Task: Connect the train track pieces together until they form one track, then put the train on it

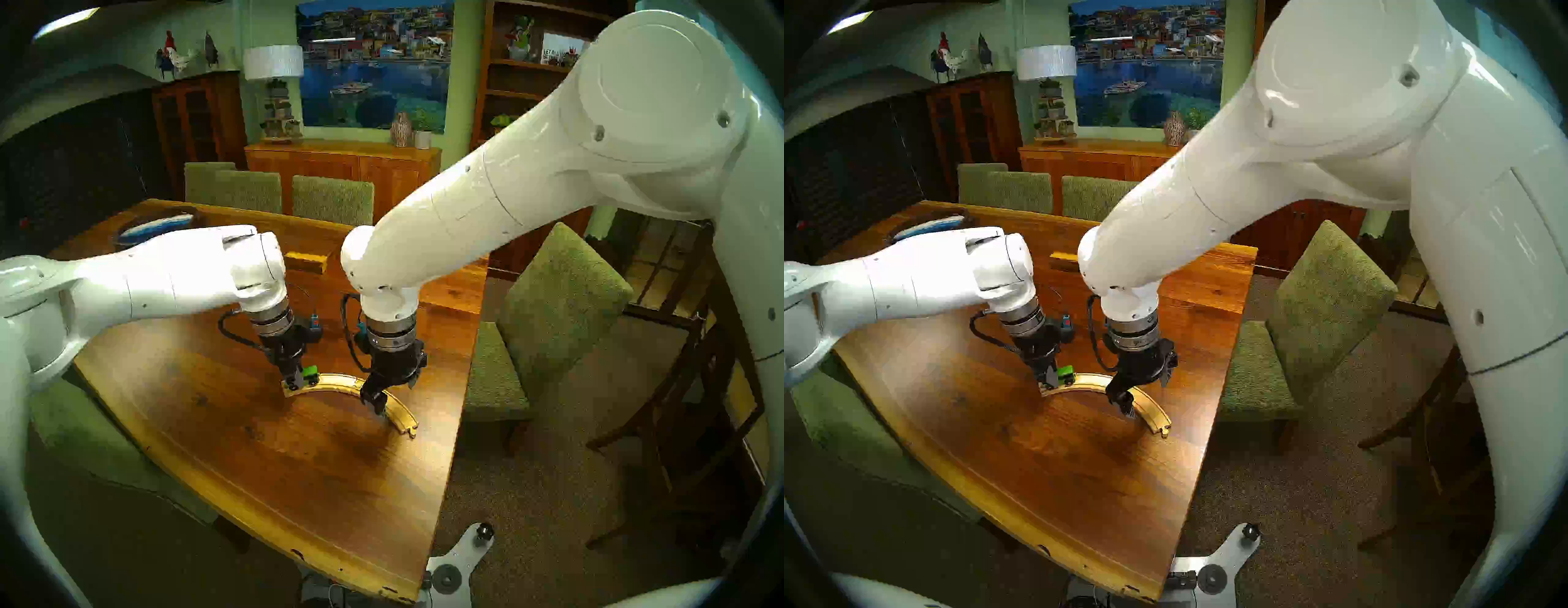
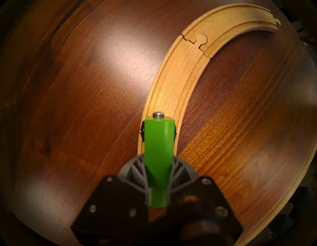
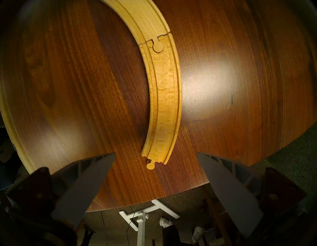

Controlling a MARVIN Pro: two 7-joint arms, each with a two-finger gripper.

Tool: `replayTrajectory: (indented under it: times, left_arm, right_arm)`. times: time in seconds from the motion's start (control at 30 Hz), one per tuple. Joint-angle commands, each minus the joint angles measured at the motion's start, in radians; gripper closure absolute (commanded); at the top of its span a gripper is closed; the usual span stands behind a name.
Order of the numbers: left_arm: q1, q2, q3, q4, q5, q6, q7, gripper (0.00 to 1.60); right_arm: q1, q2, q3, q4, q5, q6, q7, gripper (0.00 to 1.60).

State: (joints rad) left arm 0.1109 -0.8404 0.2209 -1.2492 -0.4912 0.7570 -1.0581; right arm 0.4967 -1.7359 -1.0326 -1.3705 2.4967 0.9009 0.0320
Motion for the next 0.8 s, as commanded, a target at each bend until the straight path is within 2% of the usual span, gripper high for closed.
replayTrajectory:
  times: [0.0,0.03,0.07,0.1,0.2,0.33,0.77]
  left_arm:
    - [-0.014,0.001,-0.014,-0.003,-0.003,-0.004,0.001,0.57]
    - [-0.016,0.004,-0.015,-0.006,-0.003,-0.003,0.000,0.24]
    - [-0.019,0.009,-0.017,-0.014,-0.003,-0.003,-0.003,0.14]
    - [-0.022,0.012,-0.018,-0.018,-0.002,-0.002,-0.005,0.11]
    - [-0.026,0.019,-0.023,-0.027,-0.004,-0.002,-0.007,0.13]
    - [-0.032,0.030,-0.031,-0.040,-0.009,-0.002,-0.012,0.00]
    - [-0.070,0.115,-0.063,-0.138,-0.032,-0.004,-0.036,0.00]
  right_arm:
    - [0.024,0.010,0.004,0.007,0.000,0.001,0.001,0.00]
    - [0.024,0.010,0.004,0.007,0.000,0.001,0.001,0.00]
    - [0.023,0.010,0.004,0.007,0.000,0.001,0.001,0.00]
    - [0.023,0.010,0.004,0.007,0.000,0.001,0.001,0.00]
    - [0.023,0.010,0.004,0.007,0.000,0.001,0.001,0.00]
    - [0.023,0.010,0.004,0.007,0.000,0.001,0.001,0.00]
    - [0.023,0.010,0.004,0.008,0.000,0.001,0.000,0.00]
